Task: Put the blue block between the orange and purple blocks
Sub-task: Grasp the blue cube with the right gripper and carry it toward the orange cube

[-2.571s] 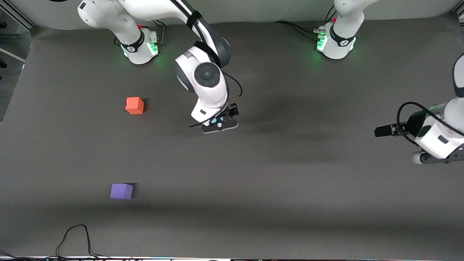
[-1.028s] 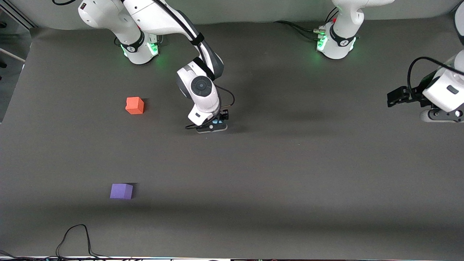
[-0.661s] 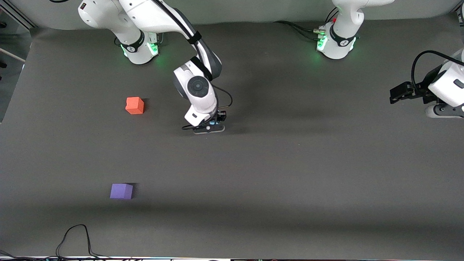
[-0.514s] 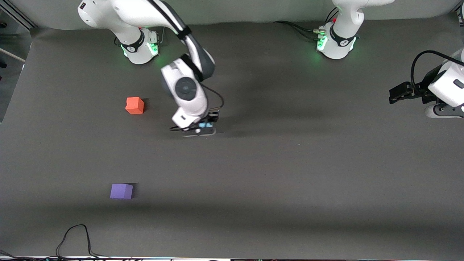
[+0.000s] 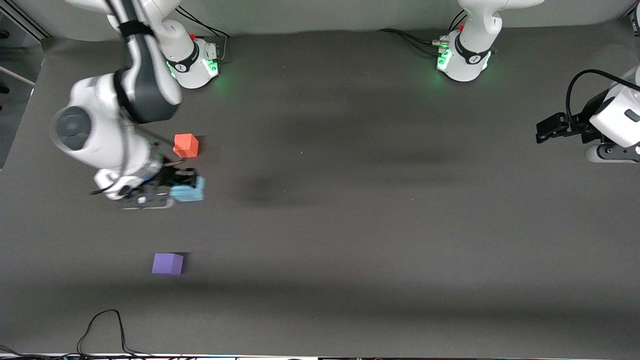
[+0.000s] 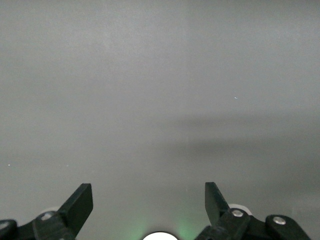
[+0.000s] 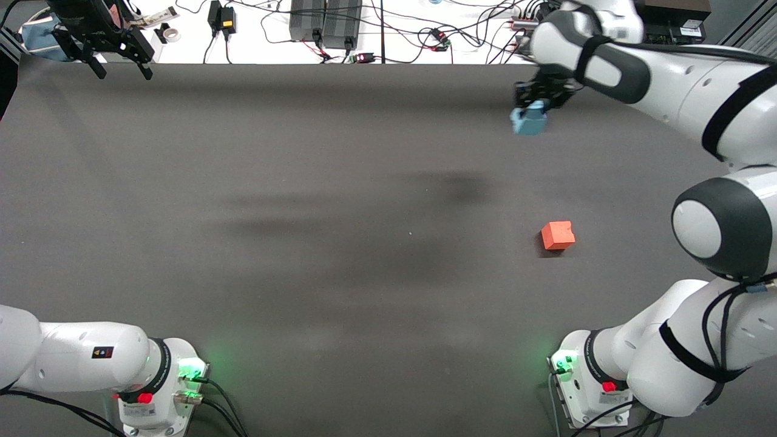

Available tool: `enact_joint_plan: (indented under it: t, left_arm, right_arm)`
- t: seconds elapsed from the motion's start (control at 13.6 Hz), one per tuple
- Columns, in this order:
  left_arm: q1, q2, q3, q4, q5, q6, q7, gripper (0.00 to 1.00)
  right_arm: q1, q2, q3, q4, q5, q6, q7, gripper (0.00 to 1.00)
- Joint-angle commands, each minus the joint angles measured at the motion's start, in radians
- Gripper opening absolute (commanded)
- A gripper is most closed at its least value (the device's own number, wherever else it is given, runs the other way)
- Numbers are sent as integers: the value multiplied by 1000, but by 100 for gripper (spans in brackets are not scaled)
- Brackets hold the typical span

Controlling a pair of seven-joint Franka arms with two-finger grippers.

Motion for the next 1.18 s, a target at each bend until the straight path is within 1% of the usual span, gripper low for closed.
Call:
enact_joint_plan:
  t: [0.0,0.15,0.22,0.29,0.51,0.59,0.81,0.95,1.1]
  left_arm:
    - [-11,-4,9,8,-8,-8,0,100]
    - [-12,-2,8,8,-8,-6,0,100]
    - [-17,1,8,5,-8,-5,0,100]
    - [-18,4,6,10,-6,-6,-1,100]
    - [-20,4,5,10,-6,-14,0,100]
    - [-19,6,5,10,-6,-12,0,100]
    - [-22,6,5,10,-2,-6,-1,100]
    - [-20,6,5,11,-2,-5,0,100]
    - [-20,6,5,11,-3,-5,0,100]
  right_arm:
    - [-35,63,-33,-59,71,76,-111,38]
    - [-56,142,-33,-107,112,176,-229,38]
    - [-58,220,-33,-112,149,222,-264,38]
    - [-56,257,-33,-113,160,243,-304,38]
    - [-58,311,-33,-147,229,302,-379,38]
    - [-58,324,-30,-158,238,323,-396,39]
    - [-50,330,-25,-170,253,332,-395,39]
    - [-50,360,-25,-171,318,343,-425,40]
    - [-50,380,-25,-171,349,345,-449,40]
